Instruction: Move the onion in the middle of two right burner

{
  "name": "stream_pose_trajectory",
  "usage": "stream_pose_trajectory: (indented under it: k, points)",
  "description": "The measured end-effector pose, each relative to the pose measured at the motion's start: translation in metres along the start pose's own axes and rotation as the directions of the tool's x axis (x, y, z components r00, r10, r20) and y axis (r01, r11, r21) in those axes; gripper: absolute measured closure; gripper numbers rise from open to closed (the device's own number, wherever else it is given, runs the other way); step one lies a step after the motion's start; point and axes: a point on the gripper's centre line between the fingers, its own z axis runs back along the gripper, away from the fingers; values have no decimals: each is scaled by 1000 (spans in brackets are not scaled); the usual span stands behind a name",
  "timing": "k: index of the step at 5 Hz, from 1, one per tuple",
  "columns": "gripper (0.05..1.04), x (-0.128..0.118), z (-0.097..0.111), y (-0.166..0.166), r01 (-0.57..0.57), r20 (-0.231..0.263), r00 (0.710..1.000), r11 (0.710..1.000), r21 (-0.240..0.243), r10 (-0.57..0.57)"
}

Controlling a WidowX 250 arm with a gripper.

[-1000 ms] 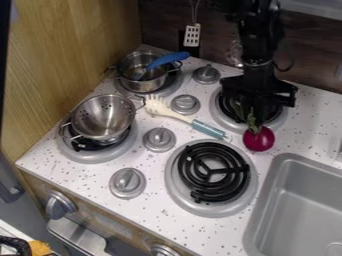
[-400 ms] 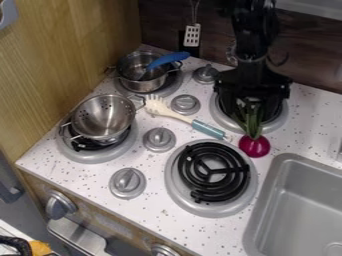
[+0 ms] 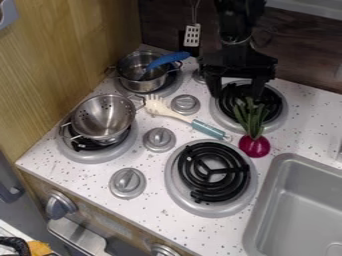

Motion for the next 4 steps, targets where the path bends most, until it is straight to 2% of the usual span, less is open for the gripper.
stream_pose_trajectory:
  k: [1, 2, 3, 4]
  points:
    - [83, 7, 7, 23, -2, 85, 996, 1000, -13, 3]
    - [83, 13, 2, 44, 21, 139, 990, 1000, -13, -19]
    - [83, 17, 3, 60, 49, 148, 988, 999, 18, -51]
    - [83, 22, 3, 81, 98, 130, 987, 995, 3, -97]
